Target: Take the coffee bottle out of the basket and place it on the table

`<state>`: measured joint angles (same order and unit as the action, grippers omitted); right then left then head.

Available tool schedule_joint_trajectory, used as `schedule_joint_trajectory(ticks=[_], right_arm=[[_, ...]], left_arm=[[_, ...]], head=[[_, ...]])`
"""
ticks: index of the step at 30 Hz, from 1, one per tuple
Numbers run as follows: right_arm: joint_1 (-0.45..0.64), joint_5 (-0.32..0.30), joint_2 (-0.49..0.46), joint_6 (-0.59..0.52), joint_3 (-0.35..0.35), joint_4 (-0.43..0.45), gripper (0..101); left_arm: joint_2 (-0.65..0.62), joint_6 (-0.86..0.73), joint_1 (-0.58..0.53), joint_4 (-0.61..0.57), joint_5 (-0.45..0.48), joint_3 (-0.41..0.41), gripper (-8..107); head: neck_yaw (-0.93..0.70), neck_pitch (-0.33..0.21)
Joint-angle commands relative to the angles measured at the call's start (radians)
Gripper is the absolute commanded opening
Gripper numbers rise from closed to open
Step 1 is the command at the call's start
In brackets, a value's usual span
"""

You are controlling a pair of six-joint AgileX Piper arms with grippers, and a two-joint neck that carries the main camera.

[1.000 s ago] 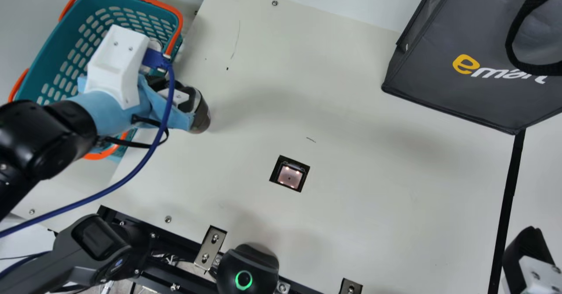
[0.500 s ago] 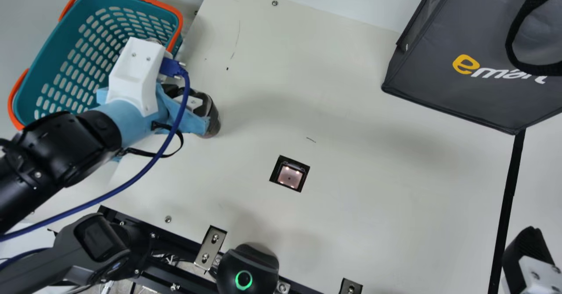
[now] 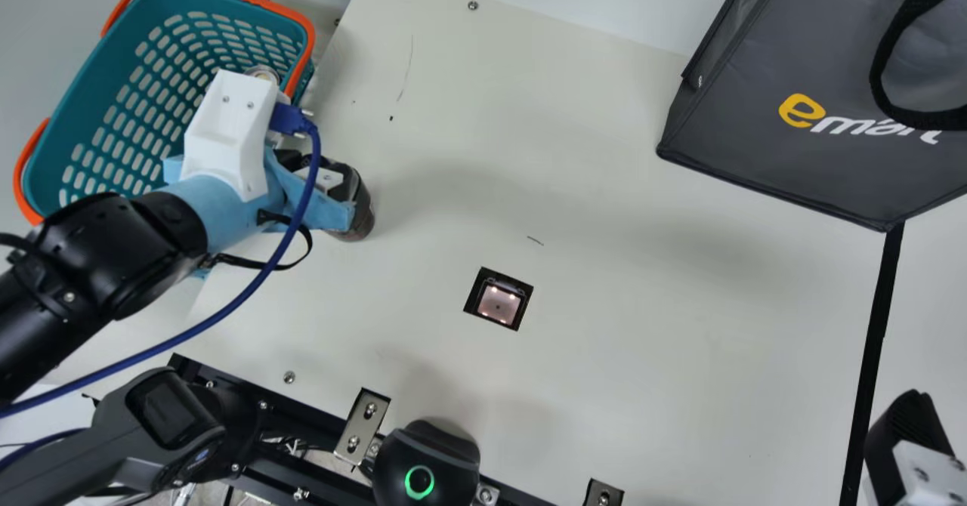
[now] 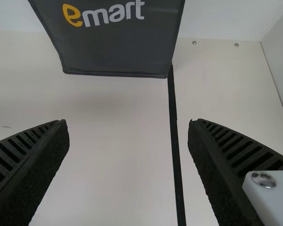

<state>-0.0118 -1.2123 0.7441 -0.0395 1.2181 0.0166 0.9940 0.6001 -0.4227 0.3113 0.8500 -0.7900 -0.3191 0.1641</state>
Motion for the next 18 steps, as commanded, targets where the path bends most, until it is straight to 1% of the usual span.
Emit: schedule_joint_trajectory(ticks=[1, 9, 18], right_arm=[[0.0, 0.0, 0.0, 0.0, 0.0, 0.0, 91], [0.0, 0.0, 0.0, 0.0, 0.0, 0.0, 91], [0.0, 0.0, 0.0, 0.0, 0.0, 0.0, 91]], left_arm=[[-0.001, -0.005, 0.005, -0.003, -0.003, 0.002, 10], [-0.003, -0.023, 0.023, -0.019, -0.011, 0.007, 10], [-0.007, -0.044, 0.032, -0.04, -0.012, 0.01, 40]], head=[[-0.002, -0.026], [-0.002, -0.026], [-0.002, -0.026]])
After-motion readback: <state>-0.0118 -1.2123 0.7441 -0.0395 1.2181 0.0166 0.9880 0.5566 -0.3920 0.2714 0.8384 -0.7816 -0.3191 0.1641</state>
